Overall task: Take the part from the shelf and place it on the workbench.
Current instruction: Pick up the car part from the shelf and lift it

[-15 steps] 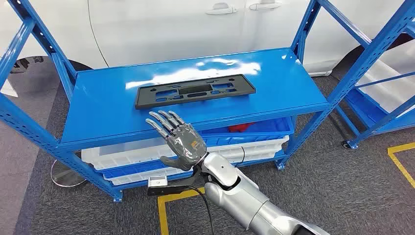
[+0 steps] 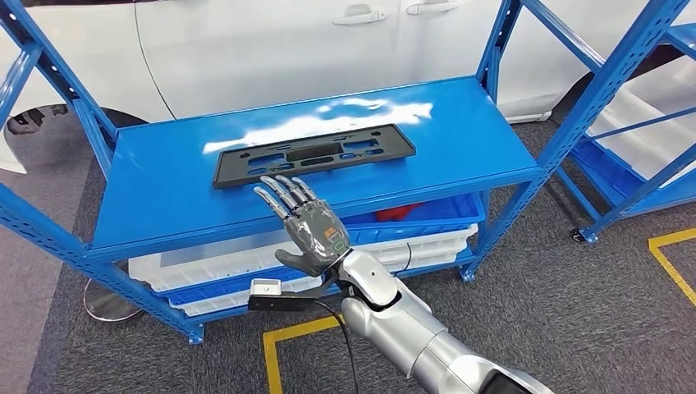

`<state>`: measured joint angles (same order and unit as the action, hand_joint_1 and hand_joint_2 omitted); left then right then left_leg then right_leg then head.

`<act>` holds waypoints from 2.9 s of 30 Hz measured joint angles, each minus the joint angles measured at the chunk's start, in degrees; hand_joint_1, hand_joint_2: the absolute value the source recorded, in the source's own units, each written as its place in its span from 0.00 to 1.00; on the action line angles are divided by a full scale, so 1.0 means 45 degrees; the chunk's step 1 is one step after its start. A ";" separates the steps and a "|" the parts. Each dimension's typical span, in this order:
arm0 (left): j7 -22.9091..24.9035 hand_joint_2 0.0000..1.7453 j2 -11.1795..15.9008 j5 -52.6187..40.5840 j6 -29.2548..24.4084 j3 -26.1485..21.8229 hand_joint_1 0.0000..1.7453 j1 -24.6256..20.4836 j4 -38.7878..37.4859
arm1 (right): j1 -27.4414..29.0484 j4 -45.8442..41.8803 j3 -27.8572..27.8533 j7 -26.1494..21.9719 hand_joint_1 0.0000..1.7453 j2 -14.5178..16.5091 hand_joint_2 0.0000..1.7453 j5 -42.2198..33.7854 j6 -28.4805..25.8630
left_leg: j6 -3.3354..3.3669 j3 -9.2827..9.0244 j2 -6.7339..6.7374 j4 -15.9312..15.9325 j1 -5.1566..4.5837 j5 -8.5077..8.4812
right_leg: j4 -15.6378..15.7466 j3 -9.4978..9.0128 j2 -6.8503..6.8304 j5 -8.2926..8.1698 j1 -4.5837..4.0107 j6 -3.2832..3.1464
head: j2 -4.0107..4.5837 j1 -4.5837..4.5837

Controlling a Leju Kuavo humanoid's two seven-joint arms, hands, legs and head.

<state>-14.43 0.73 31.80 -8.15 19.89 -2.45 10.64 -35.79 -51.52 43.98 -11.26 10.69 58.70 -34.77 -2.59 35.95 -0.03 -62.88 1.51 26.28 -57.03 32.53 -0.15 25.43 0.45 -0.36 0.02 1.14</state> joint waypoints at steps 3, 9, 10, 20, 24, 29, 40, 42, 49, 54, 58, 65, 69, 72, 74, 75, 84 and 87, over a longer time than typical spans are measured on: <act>0.0002 0.00 -0.0007 -0.0007 0.0002 0.0033 0.00 -0.0016 0.0000 | 0.0006 0.0004 -0.0239 -0.0022 0.00 0.0010 1.00 -0.0035 -0.0013 | 0.0258 -0.0441 -0.0064 0.0926 -0.0046 -0.0139 | -0.0191 0.0109 0.0028 0.0101 -0.0052 0.0212 | -0.0001 0.0009; 0.0028 0.00 0.0010 -0.0042 0.0007 0.0046 0.00 -0.0040 0.0000 | 0.0068 0.0002 -0.0591 -0.0019 0.00 -0.0005 1.00 -0.0042 0.0002 | 0.0747 -0.0428 -0.0058 0.0976 -0.0062 -0.0185 | -0.2351 0.1127 0.0031 0.1287 0.0052 0.0527 | -0.0001 -0.0038; 0.0046 0.00 0.0011 -0.0042 0.0012 0.0046 0.00 -0.0037 0.0000 | 0.0120 0.0004 -0.0618 -0.0019 0.00 -0.0017 1.00 -0.0041 0.0006 | 0.0769 -0.0424 -0.0058 0.0974 -0.0084 -0.0179 | -0.3232 0.1582 0.0031 0.1608 0.0055 0.0541 | 0.0000 -0.0039; 0.0080 0.00 -0.0044 -0.0042 0.0101 0.0052 0.00 -0.0053 0.0000 | 0.0239 -0.0001 -0.0838 0.0021 0.00 -0.0034 1.00 -0.0009 0.0012 | 0.0536 -0.0519 -0.0029 0.1064 -0.0232 -0.0135 | -0.0115 0.0370 -0.0045 -0.0148 -0.0255 -0.0162 | -0.0002 -0.0037; 0.0049 0.00 -0.0024 -0.0035 0.0131 0.0055 0.00 -0.0062 0.0000 | 0.0261 -0.0015 -0.0877 0.0022 0.00 -0.0022 1.00 0.0006 0.0029 | 0.0296 0.0108 -0.0004 -0.0466 -0.0207 0.0758 | 0.0352 0.0029 -0.0081 -0.0294 -0.0116 -0.0256 | 0.0000 -0.0005; 0.0006 0.00 0.0000 0.0000 0.0154 0.0052 0.00 -0.0004 -0.0004 | 0.0490 -0.0018 -0.0874 0.0011 0.00 -0.0022 1.00 0.0011 0.0131 | 0.0141 0.0716 0.0003 -0.1441 -0.0122 0.0579 | 0.0234 -0.0038 -0.0051 -0.0140 -0.0104 -0.0221 | 0.0001 0.0007; 0.0010 0.00 -0.0004 0.0001 0.0151 0.0054 0.00 -0.0045 -0.0005 | 0.0651 -0.0235 -0.0946 0.0013 0.00 0.0012 1.00 -0.0119 0.0152 | 0.0813 -0.0568 -0.0025 0.1078 -0.0138 -0.0109 | -0.2513 0.1246 -0.0012 0.1285 -0.0064 0.0435 | -0.0002 -0.0130; 0.0018 0.00 -0.0002 -0.0001 0.0151 0.0056 0.00 -0.0035 -0.0005 | 0.0776 -0.0238 -0.0987 0.0015 0.00 0.0004 1.00 -0.0154 0.0152 | 0.0848 -0.0617 -0.0043 0.1072 -0.0154 -0.0049 | -0.3802 0.2073 -0.0012 0.1549 -0.0043 0.0458 | -0.0002 -0.0130; -0.0007 0.00 -0.0029 -0.0004 0.0174 0.0108 0.00 -0.0046 -0.0005 | 0.0864 -0.0325 -0.1190 0.0005 0.00 -0.0012 1.00 -0.0188 0.0143 | 0.0618 -0.0945 -0.0090 0.1129 -0.0223 0.0240 | -0.0230 0.0715 0.0011 -0.0409 -0.0258 -0.0077 | -0.0001 -0.0128; -0.0029 0.00 -0.0021 -0.0001 0.0174 0.0131 0.00 -0.0073 -0.0005 | 0.0915 -0.0453 -0.1248 -0.0017 0.00 -0.0019 1.00 -0.0187 0.0136 | 0.0331 -0.0588 -0.0041 0.0091 -0.0190 0.0885 | 0.0233 0.0249 0.0015 -0.0346 -0.0116 -0.0268 | -0.0002 -0.0121; -0.0049 0.00 -0.0021 0.0001 0.0171 0.0135 0.00 -0.0022 -0.0007 | 0.1064 -0.0457 -0.1253 -0.0021 0.00 -0.0024 1.00 -0.0164 0.0149 | 0.0183 0.0958 -0.0038 -0.2414 -0.0156 0.1460 | 0.0210 -0.0031 0.0023 -0.0081 -0.0159 -0.0335 | -0.0001 -0.0120; -0.0062 0.00 -0.0004 -0.0021 0.0174 0.0188 0.00 -0.0030 -0.0050 | 0.1119 -0.0457 -0.1296 -0.0064 0.00 -0.0029 1.00 -0.0097 0.0108 | 0.0550 -0.0344 -0.0004 0.1060 -0.0207 -0.0293 | -0.0053 -0.0353 0.0073 0.0425 -0.0231 0.0017 | -0.0004 -0.0135; -0.0055 0.00 -0.0021 -0.0027 0.0166 0.0261 0.00 -0.0018 -0.0053 | 0.1095 -0.0480 -0.1301 -0.0143 0.00 -0.0029 1.00 -0.0074 0.0068 | 0.0836 -0.0604 -0.0033 0.1163 -0.0156 -0.0162 | -0.1289 0.0229 0.0060 0.0932 -0.0149 0.0284 | -0.0002 -0.0215; -0.0061 0.00 -0.0017 -0.0019 0.0149 0.0268 0.00 -0.0024 -0.0053 | 0.1143 -0.0463 -0.1302 -0.0228 0.00 -0.0035 1.00 -0.0077 0.0052 | 0.0911 -0.0792 -0.0051 0.1163 -0.0169 0.0020 | -0.3681 0.1766 0.0056 0.1725 -0.0063 0.0402 | -0.0002 -0.0244; -0.0062 0.00 -0.0017 -0.0018 0.0149 0.0272 0.00 0.0001 -0.0053 | 0.1177 -0.0438 -0.1302 -0.0271 0.00 -0.0037 1.00 -0.0077 0.0046 | 0.0878 -0.0995 -0.0081 0.1163 -0.0172 0.0177 | -0.3636 0.2087 0.0055 0.1253 -0.0047 0.0385 | -0.0002 -0.0248; -0.0064 0.00 -0.0018 -0.0018 0.0149 0.0275 0.00 0.0004 -0.0053 | 0.1174 -0.0433 -0.1302 -0.0285 0.00 -0.0036 1.00 -0.0076 0.0041 | 0.0851 -0.1133 -0.0096 0.1165 -0.0176 0.0272 | -0.2891 0.1883 0.0055 0.0655 -0.0055 0.0325 | -0.0002 -0.0249; -0.0031 0.00 -0.0043 -0.0092 0.0140 0.0344 0.00 -0.0040 -0.0064 | 0.0997 -0.0316 -0.1290 -0.0519 0.00 0.0025 1.00 -0.0175 -0.0049 | 0.0324 -0.1316 -0.0069 0.0262 -0.0181 0.0854 | 0.0195 0.0271 0.0054 -0.0439 -0.0147 -0.0316 | -0.0004 -0.0124; 0.0212 0.00 -0.0041 -0.0142 0.0098 0.0364 0.00 -0.0079 -0.0070 | 0.0962 -0.0212 -0.1236 -0.0560 0.00 0.0049 1.00 -0.0178 -0.0050 | 0.0157 0.0061 -0.0064 -0.1910 -0.0145 0.1753 | 0.0229 0.0050 0.0041 -0.0268 -0.0159 -0.0413 | -0.0001 -0.0089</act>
<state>-13.48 0.55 31.16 -7.70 21.53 -2.80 10.33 -31.47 -52.47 38.41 -13.78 10.91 57.90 -35.00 -1.89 36.23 -0.31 -71.48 0.86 34.16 -56.00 32.76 0.04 24.22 -0.26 -2.22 0.01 0.74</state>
